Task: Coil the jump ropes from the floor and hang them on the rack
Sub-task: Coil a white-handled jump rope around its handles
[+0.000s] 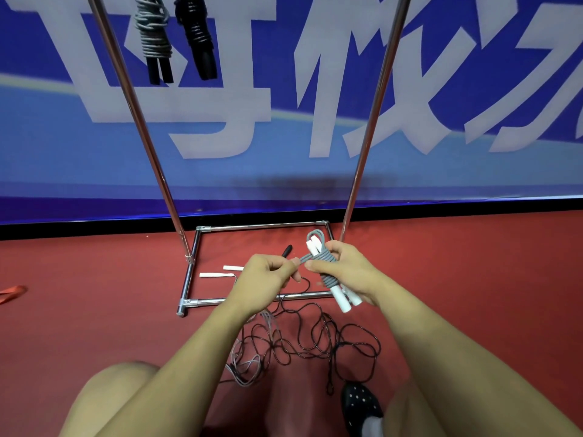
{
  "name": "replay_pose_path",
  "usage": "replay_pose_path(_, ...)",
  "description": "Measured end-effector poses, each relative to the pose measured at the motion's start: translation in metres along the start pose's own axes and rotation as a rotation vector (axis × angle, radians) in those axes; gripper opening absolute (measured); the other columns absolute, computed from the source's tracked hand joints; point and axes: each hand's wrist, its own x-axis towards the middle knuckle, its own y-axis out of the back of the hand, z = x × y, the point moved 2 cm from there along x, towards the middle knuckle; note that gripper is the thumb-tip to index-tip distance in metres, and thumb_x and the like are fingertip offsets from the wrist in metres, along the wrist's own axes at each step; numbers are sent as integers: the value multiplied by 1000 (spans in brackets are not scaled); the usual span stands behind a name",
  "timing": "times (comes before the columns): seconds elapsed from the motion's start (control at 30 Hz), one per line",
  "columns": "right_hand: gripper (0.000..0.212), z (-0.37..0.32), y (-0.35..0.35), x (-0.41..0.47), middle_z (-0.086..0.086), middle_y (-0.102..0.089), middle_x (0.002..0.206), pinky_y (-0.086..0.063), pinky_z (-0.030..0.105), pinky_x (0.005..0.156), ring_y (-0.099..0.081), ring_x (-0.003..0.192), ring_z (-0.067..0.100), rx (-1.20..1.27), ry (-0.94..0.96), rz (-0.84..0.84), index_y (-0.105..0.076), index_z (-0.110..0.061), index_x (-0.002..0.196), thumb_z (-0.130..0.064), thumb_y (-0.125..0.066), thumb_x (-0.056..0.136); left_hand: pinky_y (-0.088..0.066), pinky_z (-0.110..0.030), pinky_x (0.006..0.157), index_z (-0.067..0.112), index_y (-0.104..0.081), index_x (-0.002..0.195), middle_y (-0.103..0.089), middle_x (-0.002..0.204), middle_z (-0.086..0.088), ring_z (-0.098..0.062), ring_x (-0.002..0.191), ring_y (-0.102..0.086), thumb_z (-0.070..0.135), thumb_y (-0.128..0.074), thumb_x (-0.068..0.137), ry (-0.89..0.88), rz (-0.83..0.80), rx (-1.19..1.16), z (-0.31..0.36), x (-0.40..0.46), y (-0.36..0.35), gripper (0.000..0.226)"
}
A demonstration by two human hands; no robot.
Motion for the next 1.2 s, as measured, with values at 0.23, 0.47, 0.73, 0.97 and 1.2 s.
replay_pose_path(0.23,39,1,-11,-4,15,-73,88,-59,40,65,-67,66,29,143,-86,-175,-46,-6,131,-12,-67,98,-29,-27,52,11,-75,73,-47,61,-5,-18,58,-36,36,-60,101,-14,1,3,3,0,3,41)
replay_pose_path(0.47,35,-1,-12,-1,7,-57,76,-45,30,57,-52,60,20,230,-83,-207,-62,-9,128,-23,-69,97,-31,-22,47,14,-77,81,-59,60,5,-9,46,-35,37,-58,102,47,38,50,-8,6,5,37)
replay_pose_path(0.73,42,2,-14,4,10,-65,85,-51,33,70,-58,73,24,398,-157,-215,-59,-3,133,-30,-39,108,-46,-23,61,17,-74,96,-75,70,2,-3,55,-61,25,-59,103,45,60,86,-17,12,1,18)
replay_pose_path(0.97,26,9,-20,5,12,-65,106,-53,30,87,-59,100,21,283,-76,-156,-64,-4,121,-20,-47,108,-48,-28,58,23,-70,95,-78,79,5,-12,54,-58,23,-58,103,50,72,116,-26,16,2,14)
replay_pose_path(1.2,31,11,-22,7,-1,-66,110,-48,23,89,-60,98,8,-94,17,-94,-62,-13,132,-29,-49,108,-50,-24,63,20,-68,94,-78,81,6,-9,69,-69,21,-57,103,46,82,103,-25,15,-3,14)
